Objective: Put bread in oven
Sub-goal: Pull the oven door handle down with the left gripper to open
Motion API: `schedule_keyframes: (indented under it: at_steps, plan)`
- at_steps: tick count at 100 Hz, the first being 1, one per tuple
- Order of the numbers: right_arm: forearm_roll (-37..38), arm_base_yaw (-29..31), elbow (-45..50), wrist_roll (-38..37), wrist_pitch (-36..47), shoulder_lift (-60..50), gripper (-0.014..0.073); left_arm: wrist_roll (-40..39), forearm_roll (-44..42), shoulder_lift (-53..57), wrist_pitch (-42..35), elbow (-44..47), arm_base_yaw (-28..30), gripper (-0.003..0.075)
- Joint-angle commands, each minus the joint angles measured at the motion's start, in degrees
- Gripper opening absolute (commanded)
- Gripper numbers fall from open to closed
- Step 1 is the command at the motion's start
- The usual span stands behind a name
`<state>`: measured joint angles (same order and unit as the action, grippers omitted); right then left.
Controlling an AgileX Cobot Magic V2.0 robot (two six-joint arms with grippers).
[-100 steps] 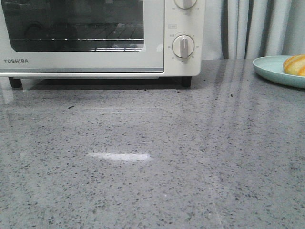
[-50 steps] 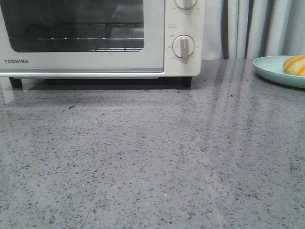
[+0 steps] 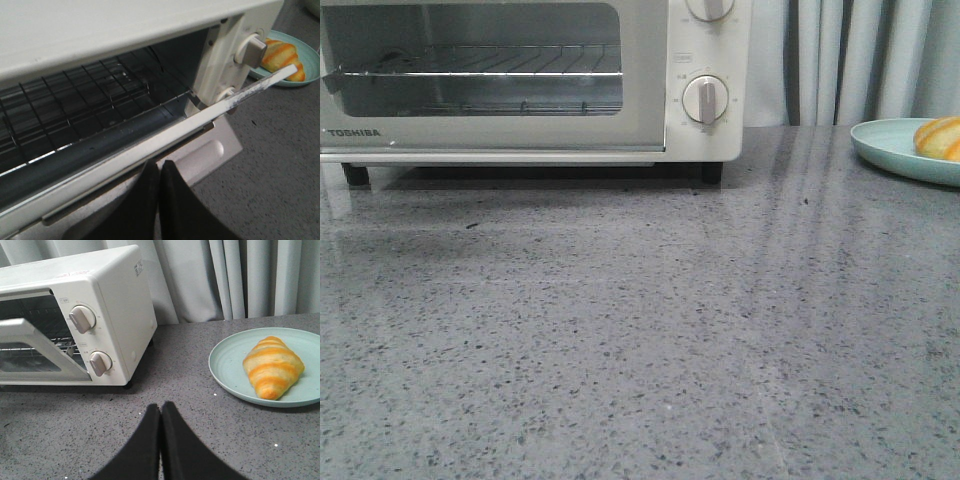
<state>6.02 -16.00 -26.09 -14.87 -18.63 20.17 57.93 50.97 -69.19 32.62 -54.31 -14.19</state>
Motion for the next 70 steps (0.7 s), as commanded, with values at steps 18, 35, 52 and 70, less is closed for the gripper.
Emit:
schedule_keyframes:
  at_steps: [18, 35, 52, 70]
  plan:
    - [0.92, 0.04, -2.02, 0.49, 4.23, 0.88, -0.0049, -0.65, -2.38, -0.43, 1.61, 6.2, -0.39, -0.0022]
    - [0.92, 0.04, -2.02, 0.49, 4.23, 0.88, -0.0049, -0.65, -2.51, -0.27, 3.29, 9.78, -0.39, -0.0022]
    - [0.92, 0.04, -2.02, 0.49, 4.35, 0.88, -0.0049, -0.65, -2.51, 0.03, 3.09, 11.0, -0.39, -0.0022]
    - [0.92, 0.04, -2.02, 0.49, 4.35, 0.88, -0.0048, -0.65, -2.51, 0.03, 4.07, 11.0, -0.39, -0.0022]
